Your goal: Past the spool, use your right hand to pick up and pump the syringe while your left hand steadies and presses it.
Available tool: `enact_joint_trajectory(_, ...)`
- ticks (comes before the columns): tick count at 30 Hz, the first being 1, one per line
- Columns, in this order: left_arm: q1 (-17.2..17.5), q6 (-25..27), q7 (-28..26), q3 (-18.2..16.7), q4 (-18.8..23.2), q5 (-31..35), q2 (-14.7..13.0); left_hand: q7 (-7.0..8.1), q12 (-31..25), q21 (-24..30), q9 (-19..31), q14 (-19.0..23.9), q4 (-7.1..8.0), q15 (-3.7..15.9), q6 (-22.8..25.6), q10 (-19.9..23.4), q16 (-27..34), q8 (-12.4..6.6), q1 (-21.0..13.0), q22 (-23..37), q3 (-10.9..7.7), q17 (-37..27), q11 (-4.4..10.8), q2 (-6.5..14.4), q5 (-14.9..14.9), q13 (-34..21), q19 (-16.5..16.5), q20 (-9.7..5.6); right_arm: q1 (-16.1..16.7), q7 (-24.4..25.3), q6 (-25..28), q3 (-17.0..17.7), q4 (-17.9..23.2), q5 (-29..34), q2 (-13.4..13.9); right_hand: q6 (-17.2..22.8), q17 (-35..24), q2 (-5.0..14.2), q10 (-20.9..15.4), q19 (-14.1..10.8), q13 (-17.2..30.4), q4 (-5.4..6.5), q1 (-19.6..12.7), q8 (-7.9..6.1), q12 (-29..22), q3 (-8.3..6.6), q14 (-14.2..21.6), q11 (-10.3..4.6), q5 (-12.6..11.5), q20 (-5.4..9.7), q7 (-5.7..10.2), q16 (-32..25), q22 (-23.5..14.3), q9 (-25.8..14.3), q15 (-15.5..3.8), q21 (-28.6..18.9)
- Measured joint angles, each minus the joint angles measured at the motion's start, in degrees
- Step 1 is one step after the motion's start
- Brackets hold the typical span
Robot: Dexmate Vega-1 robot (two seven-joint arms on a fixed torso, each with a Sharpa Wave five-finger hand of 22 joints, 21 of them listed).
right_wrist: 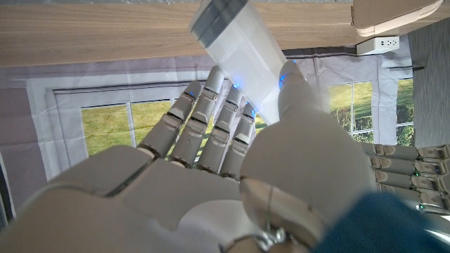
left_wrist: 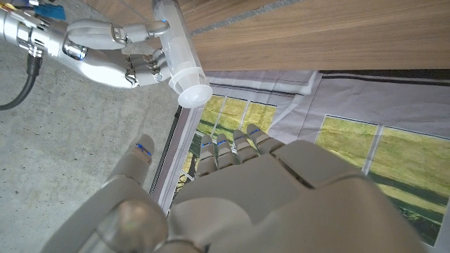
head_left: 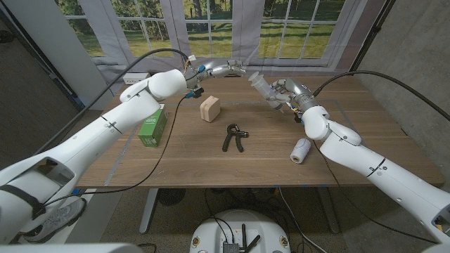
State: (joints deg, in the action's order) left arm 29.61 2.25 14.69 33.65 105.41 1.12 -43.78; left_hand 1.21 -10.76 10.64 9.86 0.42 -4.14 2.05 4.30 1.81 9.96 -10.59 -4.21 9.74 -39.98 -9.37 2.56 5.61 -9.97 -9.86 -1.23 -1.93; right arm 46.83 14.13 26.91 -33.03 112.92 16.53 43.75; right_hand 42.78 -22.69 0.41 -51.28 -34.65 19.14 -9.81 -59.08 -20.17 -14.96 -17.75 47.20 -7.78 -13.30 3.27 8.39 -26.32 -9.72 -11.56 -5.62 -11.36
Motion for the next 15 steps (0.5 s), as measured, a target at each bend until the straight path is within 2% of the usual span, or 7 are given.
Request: enact_joint_trajectory(15, 3.1, 2.0, -5.0, -2.9, 1.4, -1.8, -0.3, 0.22, 0.0, 0.5, 0.0, -0.2, 0.01, -0.20, -0.2, -0.3, 0.0, 0.24, 0.0, -0.1, 0.01, 0.0, -0.31, 0.0, 0.0, 0.0, 0.5, 0.10, 0.1, 0.1, -0.1, 0.0, 0.0, -0.7, 0.1, 0.0, -0.1, 0.00, 0.0, 0.0, 0.2, 0.16, 0.0, 0.24, 0.2, 0.32, 0.0, 0.00, 0.0, 0.00, 0.00, 0.3, 0.0, 0.0, 0.00, 0.0)
